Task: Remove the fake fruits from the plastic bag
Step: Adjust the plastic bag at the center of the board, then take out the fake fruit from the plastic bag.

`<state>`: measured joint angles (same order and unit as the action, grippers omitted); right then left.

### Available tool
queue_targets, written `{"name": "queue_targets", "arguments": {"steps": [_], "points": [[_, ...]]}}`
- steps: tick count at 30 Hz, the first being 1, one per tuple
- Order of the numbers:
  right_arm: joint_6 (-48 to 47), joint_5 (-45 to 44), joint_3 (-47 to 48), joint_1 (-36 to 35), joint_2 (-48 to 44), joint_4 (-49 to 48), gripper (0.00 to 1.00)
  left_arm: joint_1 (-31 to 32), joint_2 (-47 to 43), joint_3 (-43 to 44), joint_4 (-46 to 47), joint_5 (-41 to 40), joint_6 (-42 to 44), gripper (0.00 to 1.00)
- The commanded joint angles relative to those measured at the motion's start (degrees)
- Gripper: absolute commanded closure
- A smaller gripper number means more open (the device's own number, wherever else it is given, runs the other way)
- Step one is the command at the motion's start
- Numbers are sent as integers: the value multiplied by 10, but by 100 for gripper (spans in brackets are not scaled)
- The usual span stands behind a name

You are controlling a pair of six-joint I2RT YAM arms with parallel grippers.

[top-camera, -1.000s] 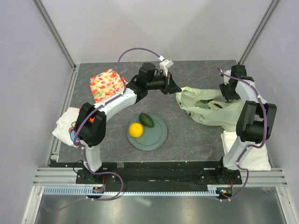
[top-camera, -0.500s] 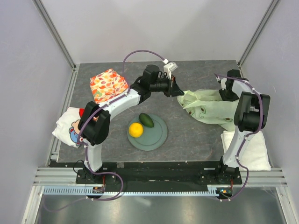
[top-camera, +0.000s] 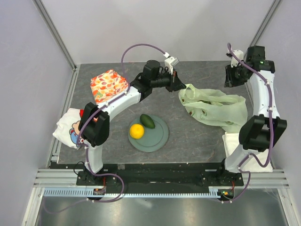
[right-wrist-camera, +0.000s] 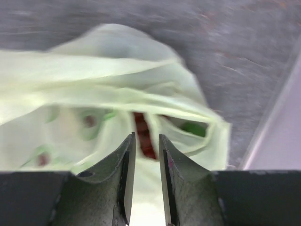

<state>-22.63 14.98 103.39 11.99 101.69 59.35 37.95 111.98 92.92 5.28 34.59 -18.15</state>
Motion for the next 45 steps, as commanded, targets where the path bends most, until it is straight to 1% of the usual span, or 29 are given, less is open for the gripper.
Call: {"name": "queue_targets", "arguments": {"steps": [1, 2, 4, 6, 7, 8, 9, 11, 12, 13, 15, 16, 18, 20, 22, 23, 25, 26, 27, 28, 29, 31, 32, 33, 34, 37, 40, 43, 45], "points": [[5, 150, 31, 1, -25, 88, 67, -3, -5, 45, -14, -37, 48, 98], [2, 173, 39, 0, -28, 98, 67, -4, -6, 47, -18, -39, 52, 98], [-4, 172, 46, -1, -34, 98, 66, -9, -7, 52, -24, -39, 60, 98], [0, 106, 24, -8, -39, 68, 61, -9, -10, 51, -29, -36, 65, 98], [-3, 88, -11, -9, -38, 56, 58, -9, -13, 48, -29, -30, 64, 98], [-10, 74, -28, -10, -34, 40, 57, -9, -14, 43, -29, -28, 61, 98], [-30, 37, -48, -10, -33, 31, 57, -8, -16, 33, -28, -27, 58, 98], [-51, -16, -126, -9, -39, 1, 53, -7, -20, 23, -23, -23, 51, 98], [-62, -70, -179, -9, -45, -4, 52, -6, -21, 16, -22, -22, 50, 98], [-80, -84, -201, -7, -54, 0, 52, -6, -22, 13, -21, -21, 51, 98], [-103, -94, -238, 4, -107, 40, 52, -6, -24, 9, -21, -22, 53, 98], [-134, -107, -272, 5, -131, 58, 50, -7, -25, 9, -21, -23, 57, 98], [-165, -121, -321, 4, -202, 115, 48, -7, -23, 9, -21, -24, 60, 98], [-206, -146, -354, 4, -263, 145, 44, -7, -21, 10, -19, -23, 60, 98], [-233, -169, -384, 11, -291, 144, 42, -7, -20, 13, -17, -20, 58, 98], [-239, -167, -384, 17, -297, 120, 41, -7, -19, 14, -15, -18, 55, 98], [-219, -148, -338, 20, -275, 97, 39, -6, -15, 20, -12, -8, 51, 98], [-189, -103, -313, 20, -232, 84, 38, -6, -13, 22, -11, -5, 49, 98], [-168, -84, -259, 20, -209, 77, 38, -5, -12, 25, -11, -3, 46, 98], [-154, -51, -236, 21, -162, 61, 38, -5, -8, 28, -11, -3, 40, 98], [-133, -31, -189, 21, -136, 58, 39, -5, -8, 28, -9, -4, 37, 98], [-126, 7, -145, 19, -72, 59, 42, -4, -8, 25, -5, -4, 31, 98], [-131, 48, -111, 18, -54, 63, 42, -4, -9, 24, -4, -4, 31, 98], [-138, 63, -95, 15, -37, 69, 41, -4, -10, 23, -4, -5, 30, 98], [-148, 72, -83, 2, -8, 83, 41, -4, -12, 20, -3, -7, 30, 98], [-171, 84, -59, -20, 32, 102, 39, -4, -14, 13, 0, -7, 30, 98], [-162, 90, -45, -28, 58, 109, 40, -4, -13, 13, 2, -6, 27, 98], [-167, 95, -15, -29, 63, 125, 42, -4, -12, 16, 3, -2, 26, 98], [-167, 87, -10, -32, 55, 120, 39, -4, -9, 16, 2, 3, 26, 98]]}}
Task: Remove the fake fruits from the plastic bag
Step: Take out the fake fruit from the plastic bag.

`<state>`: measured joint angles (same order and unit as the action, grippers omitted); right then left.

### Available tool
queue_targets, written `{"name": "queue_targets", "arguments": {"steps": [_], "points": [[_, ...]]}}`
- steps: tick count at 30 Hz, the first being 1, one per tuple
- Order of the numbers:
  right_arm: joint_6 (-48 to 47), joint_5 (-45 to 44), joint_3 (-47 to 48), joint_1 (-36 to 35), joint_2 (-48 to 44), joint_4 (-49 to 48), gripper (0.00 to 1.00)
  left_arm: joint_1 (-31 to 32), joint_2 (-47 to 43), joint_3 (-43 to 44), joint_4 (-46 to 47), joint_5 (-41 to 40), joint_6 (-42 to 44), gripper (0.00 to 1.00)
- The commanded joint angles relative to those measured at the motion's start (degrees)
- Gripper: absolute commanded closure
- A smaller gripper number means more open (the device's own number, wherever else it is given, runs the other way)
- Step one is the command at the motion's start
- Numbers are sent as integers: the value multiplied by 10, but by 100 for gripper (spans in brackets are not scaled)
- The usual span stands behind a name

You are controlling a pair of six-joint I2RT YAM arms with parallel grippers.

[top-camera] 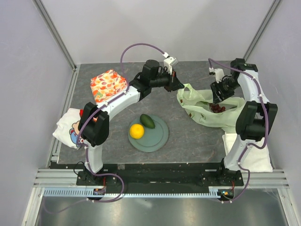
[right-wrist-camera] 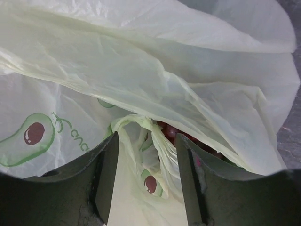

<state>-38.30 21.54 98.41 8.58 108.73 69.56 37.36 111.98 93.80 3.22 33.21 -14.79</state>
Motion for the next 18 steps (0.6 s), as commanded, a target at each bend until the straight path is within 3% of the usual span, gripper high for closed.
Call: {"name": "queue_targets", "arguments": {"steps": [1, 7, 12, 18], "points": [[-18, 15, 29, -2, -15, 17, 39, 2, -7, 7, 21, 20, -8, 98], [-18, -103, -116, -49, -24, -86, 29, 1, -5, 8, 11, 22, -6, 98], [6, -159, -145, -59, 2, -162, 29, 1, -13, 9, -1, 14, 6, 98], [5, -202, -150, -62, -29, -224, 30, 1, -32, -12, -13, 7, 21, 98]]}}
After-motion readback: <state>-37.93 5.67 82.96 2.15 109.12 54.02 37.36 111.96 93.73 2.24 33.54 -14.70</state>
